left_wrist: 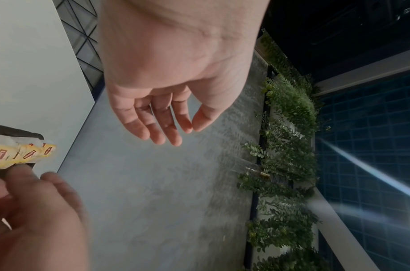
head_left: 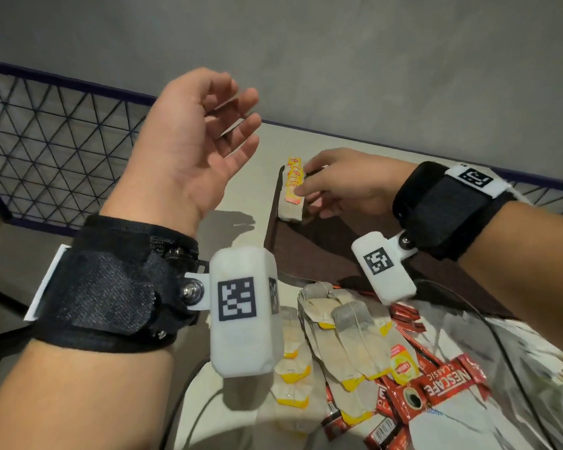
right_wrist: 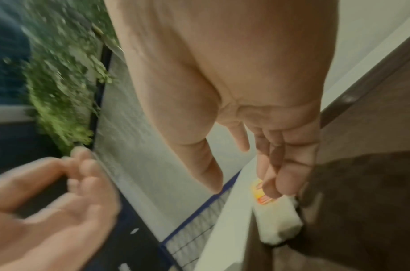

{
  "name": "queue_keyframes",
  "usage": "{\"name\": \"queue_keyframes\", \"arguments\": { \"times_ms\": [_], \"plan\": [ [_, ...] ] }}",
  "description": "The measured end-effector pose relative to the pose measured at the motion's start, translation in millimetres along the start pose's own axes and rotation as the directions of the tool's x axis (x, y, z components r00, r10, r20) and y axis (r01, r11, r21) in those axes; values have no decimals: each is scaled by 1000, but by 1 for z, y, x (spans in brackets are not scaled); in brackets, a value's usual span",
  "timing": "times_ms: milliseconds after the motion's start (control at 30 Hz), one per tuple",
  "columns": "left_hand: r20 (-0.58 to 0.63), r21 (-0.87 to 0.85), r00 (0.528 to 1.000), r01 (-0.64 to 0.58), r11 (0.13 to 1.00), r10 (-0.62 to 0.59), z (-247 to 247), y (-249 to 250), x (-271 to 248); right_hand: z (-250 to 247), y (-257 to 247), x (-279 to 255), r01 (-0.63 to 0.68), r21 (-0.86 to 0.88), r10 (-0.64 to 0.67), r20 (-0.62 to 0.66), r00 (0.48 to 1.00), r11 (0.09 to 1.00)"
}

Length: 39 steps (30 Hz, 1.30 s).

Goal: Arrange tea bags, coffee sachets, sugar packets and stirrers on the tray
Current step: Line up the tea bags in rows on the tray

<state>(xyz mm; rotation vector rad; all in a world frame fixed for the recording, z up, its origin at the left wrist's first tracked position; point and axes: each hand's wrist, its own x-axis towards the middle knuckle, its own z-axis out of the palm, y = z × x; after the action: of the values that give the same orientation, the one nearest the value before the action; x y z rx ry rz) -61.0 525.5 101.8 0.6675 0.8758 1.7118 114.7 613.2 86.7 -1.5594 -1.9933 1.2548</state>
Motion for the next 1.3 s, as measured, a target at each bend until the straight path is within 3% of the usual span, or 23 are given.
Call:
{"name": "queue_keyframes", "arguments": {
  "times_ms": [100, 200, 267, 400, 467, 667, 800, 900, 1000, 1067, 1133, 1200, 1300],
  "plan": [
    [11, 6, 1000, -15, 1000, 15, -1, 2, -2, -7, 1, -50, 193, -121, -162, 227, 960, 974],
    [30, 27, 999, -37, 999, 36, 1, 1, -4, -13, 8, -99, 384, -469, -198, 398, 896, 795],
    [37, 49, 999, -40, 998, 38, 3, -1, -7, -16, 14, -123, 408, -610, -181, 400, 898, 679],
    [44, 88, 999, -32, 996, 28, 9, -5, -12, -10, 33, -151, 462, -622, -271, 381, 884, 632],
    [47, 145, 998, -40, 989, 34, 13, -8, -14, -6, 41, -159, 494, -661, -306, 389, 869, 565],
    [144, 396, 989, -94, 913, 40, 23, -18, -21, 7, 56, -167, 512, -746, -270, 435, 859, 426],
    [282, 629, 959, -160, 761, -31, 30, -25, -27, 8, 65, -165, 538, -738, -353, 416, 838, 408],
    [417, 722, 886, -188, 666, -202, 33, -32, -32, -2, 66, -163, 535, -675, -419, 349, 838, 507],
    [518, 765, 780, -238, 598, -352, 31, -37, -35, -18, 60, -161, 530, -522, -542, 146, 828, 669],
    [565, 757, 715, -249, 605, -413, 31, -37, -37, -27, 53, -157, 531, -444, -601, -22, 799, 722],
    [602, 738, 678, -270, 619, -421, 33, -38, -39, -32, 44, -152, 543, -387, -633, -155, 758, 745],
    [616, 714, 701, -302, 632, -361, 35, -38, -40, -33, 34, -147, 553, -362, -644, -215, 734, 751],
    [579, 694, 778, -313, 648, -244, 36, -35, -39, -31, 26, -141, 551, -356, -641, -223, 734, 755]
  ]
}}
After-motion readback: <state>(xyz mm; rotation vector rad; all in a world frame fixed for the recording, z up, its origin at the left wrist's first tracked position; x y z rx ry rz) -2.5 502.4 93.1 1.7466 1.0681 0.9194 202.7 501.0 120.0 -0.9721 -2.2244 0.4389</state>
